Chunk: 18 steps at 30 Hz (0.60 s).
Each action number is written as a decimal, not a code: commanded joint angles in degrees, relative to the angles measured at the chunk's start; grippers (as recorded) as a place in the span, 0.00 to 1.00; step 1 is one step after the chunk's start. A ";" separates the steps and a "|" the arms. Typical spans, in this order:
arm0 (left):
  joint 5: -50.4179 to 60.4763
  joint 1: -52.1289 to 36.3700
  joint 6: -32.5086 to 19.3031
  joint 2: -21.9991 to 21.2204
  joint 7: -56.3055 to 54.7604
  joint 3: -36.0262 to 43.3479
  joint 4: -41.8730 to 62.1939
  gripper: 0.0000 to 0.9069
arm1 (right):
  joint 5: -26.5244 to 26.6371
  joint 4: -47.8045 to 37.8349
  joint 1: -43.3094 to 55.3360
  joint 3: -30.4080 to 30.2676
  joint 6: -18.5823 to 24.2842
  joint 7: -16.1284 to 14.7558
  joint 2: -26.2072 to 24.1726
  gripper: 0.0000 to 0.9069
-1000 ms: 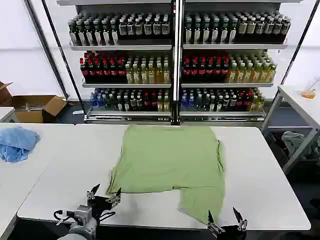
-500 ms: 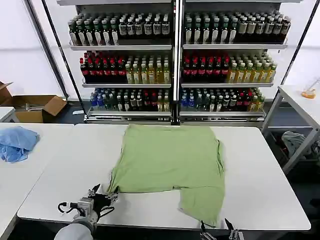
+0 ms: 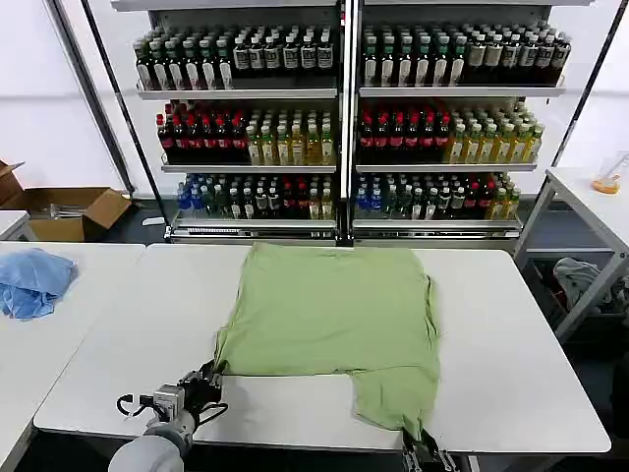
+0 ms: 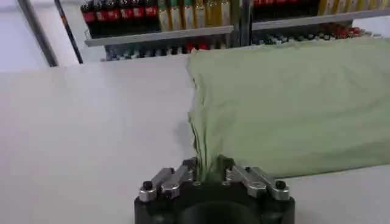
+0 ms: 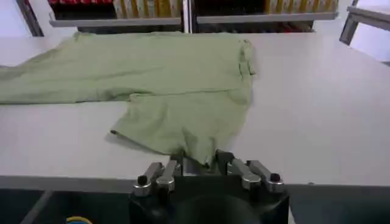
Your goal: Fold and organize the clothes.
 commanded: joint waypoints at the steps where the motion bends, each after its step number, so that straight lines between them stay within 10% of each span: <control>1: -0.86 -0.45 -0.13 0.08 0.34 -0.01 0.45 0.03 | 0.10 0.21 0.02 -0.01 0.60 0.01 0.11 0.00; 18: -3.24 5.48 -2.53 1.12 0.49 -4.89 -9.79 0.03 | -1.12 13.33 -7.84 7.76 2.95 -1.02 -5.00 0.00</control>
